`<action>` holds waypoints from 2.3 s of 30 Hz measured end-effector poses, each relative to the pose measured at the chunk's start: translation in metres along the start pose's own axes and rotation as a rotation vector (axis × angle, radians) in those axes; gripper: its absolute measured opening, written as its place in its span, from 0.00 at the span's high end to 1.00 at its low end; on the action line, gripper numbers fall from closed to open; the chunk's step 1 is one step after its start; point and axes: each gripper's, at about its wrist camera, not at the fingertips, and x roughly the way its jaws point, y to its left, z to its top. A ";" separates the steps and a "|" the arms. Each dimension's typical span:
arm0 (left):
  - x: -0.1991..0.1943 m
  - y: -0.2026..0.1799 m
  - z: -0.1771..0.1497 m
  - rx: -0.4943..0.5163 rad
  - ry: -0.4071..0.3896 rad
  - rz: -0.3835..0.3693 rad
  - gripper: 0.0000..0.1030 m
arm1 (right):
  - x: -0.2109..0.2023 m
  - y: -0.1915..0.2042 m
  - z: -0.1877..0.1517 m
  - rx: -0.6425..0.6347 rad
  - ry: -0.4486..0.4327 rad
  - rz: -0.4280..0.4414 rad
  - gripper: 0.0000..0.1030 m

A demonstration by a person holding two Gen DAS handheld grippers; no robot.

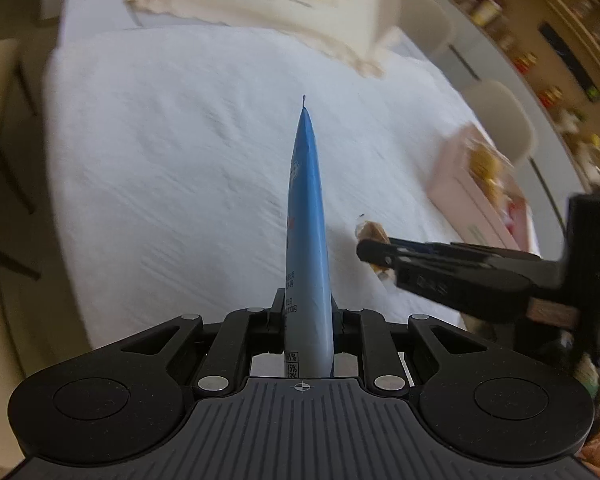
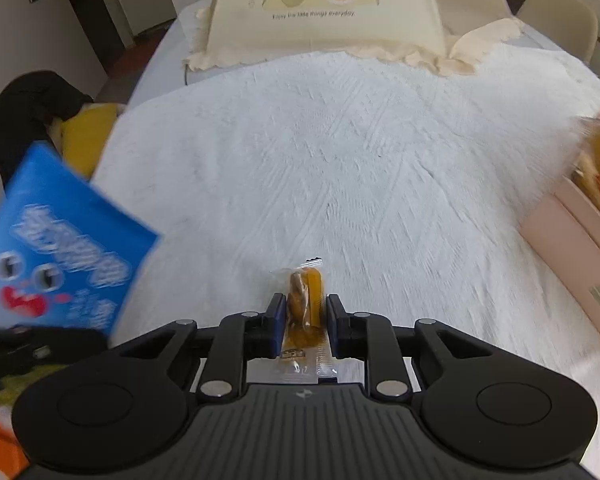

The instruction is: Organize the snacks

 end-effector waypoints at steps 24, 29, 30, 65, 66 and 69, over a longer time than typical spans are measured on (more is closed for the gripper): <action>0.033 -0.226 0.109 0.533 -0.002 -0.478 0.81 | -0.230 -0.150 -0.025 0.392 -0.433 -0.270 0.80; 0.091 -0.278 0.175 0.450 -0.021 -0.491 0.74 | -0.212 -0.215 0.020 0.428 -0.419 -0.306 0.74; 0.110 -0.284 0.179 0.443 0.019 -0.430 0.74 | -0.205 -0.227 0.025 0.425 -0.391 -0.304 0.63; -0.012 -0.240 -0.017 0.670 -0.073 -0.022 0.84 | -0.217 -0.119 -0.083 0.505 -0.208 -0.397 0.25; -0.013 -0.239 -0.018 0.668 -0.071 -0.026 0.84 | -0.217 -0.118 -0.085 0.515 -0.205 -0.390 0.25; -0.017 -0.237 -0.021 0.669 -0.068 -0.029 0.84 | -0.219 -0.115 -0.089 0.538 -0.204 -0.376 0.25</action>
